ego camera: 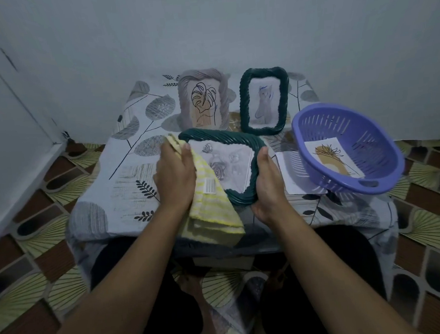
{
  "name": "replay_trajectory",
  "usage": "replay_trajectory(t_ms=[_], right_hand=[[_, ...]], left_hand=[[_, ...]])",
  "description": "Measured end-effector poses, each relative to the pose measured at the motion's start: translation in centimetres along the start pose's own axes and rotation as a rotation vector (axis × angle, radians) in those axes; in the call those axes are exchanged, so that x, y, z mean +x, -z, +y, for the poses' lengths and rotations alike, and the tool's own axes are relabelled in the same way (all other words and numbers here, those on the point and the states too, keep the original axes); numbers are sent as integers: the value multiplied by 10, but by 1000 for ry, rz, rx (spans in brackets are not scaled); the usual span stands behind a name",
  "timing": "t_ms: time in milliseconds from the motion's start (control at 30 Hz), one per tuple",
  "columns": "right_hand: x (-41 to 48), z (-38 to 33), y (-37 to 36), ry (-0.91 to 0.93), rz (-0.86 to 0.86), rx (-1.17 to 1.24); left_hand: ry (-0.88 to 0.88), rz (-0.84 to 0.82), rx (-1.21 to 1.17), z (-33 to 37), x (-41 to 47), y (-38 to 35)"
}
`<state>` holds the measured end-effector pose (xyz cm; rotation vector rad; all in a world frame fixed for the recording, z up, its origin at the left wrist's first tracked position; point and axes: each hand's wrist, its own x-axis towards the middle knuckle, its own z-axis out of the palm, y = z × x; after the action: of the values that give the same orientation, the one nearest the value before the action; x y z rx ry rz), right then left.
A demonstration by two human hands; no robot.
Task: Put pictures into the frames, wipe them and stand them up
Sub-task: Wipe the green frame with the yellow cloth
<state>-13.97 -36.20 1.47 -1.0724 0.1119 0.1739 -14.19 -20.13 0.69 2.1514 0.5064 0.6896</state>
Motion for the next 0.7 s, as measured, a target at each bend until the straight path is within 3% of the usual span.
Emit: replay_trajectory(t_ms=[100, 200, 300, 400, 600, 700], right_hand=[[-1, -1, -7, 52, 13, -90], [-3, -3, -15, 76, 27, -180], [-3, -2, -15, 104, 45, -205], [-4, 1, -12, 111, 19, -269], [-13, 5, -18, 156, -71, -343], [-15, 4, -25, 171, -74, -349]], left_hand=[[-46, -216, 284, 6, -17, -10], [-297, -408, 291, 13, -43, -22], [-531, -455, 342, 7, -51, -25], [-514, -403, 358, -3, -39, -19], [-98, -57, 288, -11, 10, -5], [-186, -12, 268, 3, 13, -3]])
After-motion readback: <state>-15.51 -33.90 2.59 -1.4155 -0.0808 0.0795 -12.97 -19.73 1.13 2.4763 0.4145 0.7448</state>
